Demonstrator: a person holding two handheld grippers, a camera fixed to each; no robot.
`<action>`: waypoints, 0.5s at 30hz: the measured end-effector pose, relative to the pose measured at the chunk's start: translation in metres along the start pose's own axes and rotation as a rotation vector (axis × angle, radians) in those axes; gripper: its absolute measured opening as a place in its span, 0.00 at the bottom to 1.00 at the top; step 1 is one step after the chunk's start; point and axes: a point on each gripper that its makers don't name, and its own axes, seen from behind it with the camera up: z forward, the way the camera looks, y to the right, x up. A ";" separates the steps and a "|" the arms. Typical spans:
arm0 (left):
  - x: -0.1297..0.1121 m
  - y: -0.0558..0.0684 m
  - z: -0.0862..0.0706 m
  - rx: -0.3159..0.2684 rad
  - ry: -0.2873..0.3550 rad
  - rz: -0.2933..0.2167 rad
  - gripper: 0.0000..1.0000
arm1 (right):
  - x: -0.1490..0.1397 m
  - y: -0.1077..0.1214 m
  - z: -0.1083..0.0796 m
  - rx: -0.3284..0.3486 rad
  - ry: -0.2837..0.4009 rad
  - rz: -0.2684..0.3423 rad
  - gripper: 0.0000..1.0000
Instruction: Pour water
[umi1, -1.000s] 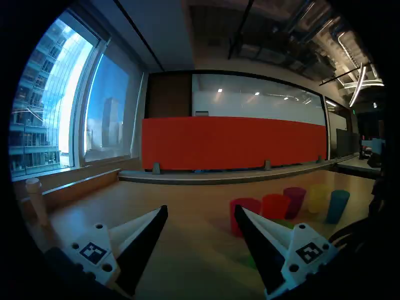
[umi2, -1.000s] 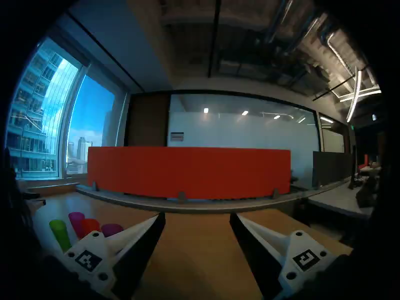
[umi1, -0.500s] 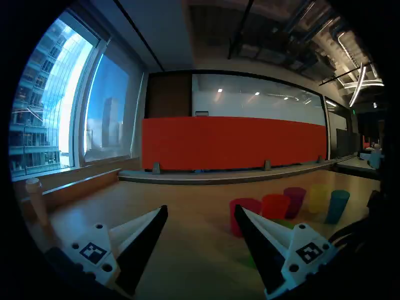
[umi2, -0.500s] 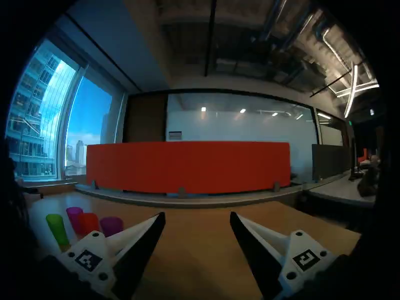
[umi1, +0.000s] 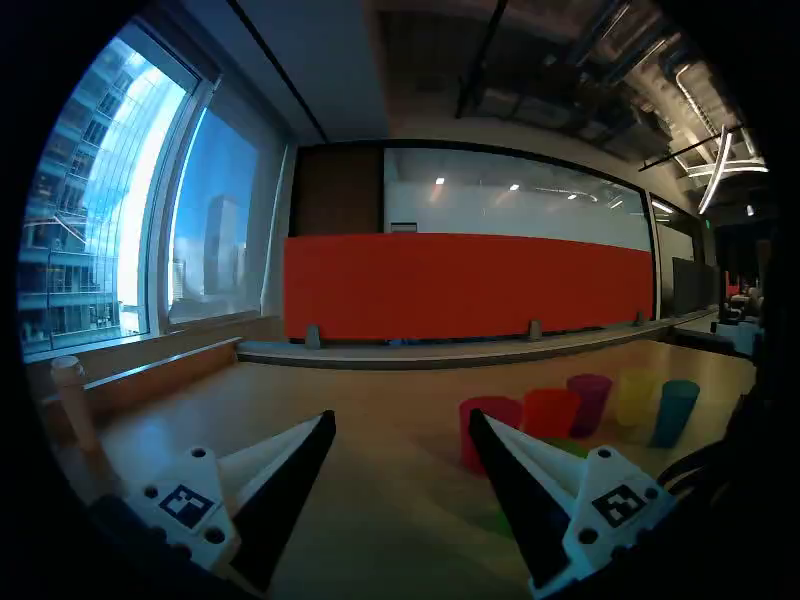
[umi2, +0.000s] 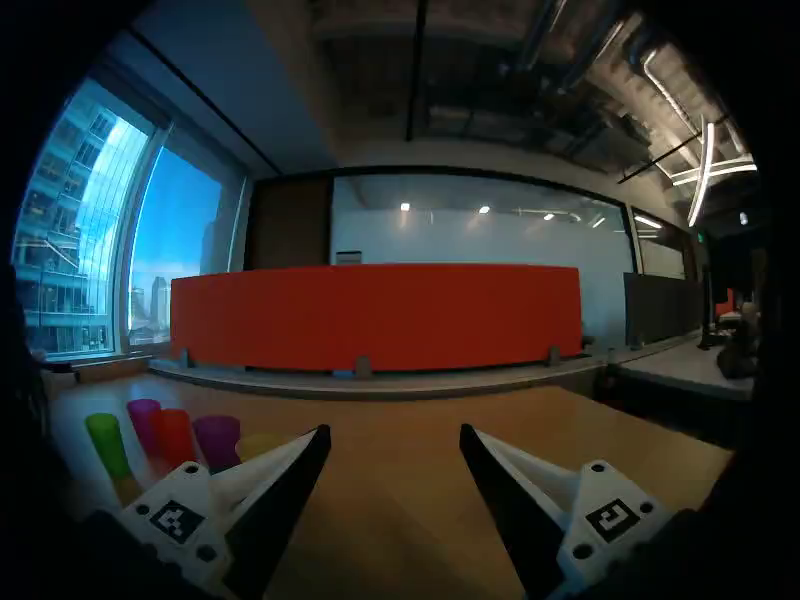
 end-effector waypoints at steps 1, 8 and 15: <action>0.000 0.000 0.000 0.000 0.000 0.000 0.99 | -0.001 0.001 0.000 -0.001 -0.002 0.002 1.00; 0.000 0.000 0.000 0.000 0.000 0.000 0.99 | -0.005 0.003 0.001 -0.004 -0.007 -0.003 1.00; 0.000 0.000 0.000 0.000 0.000 0.000 0.99 | -0.009 0.003 -0.001 -0.006 -0.022 -0.008 1.00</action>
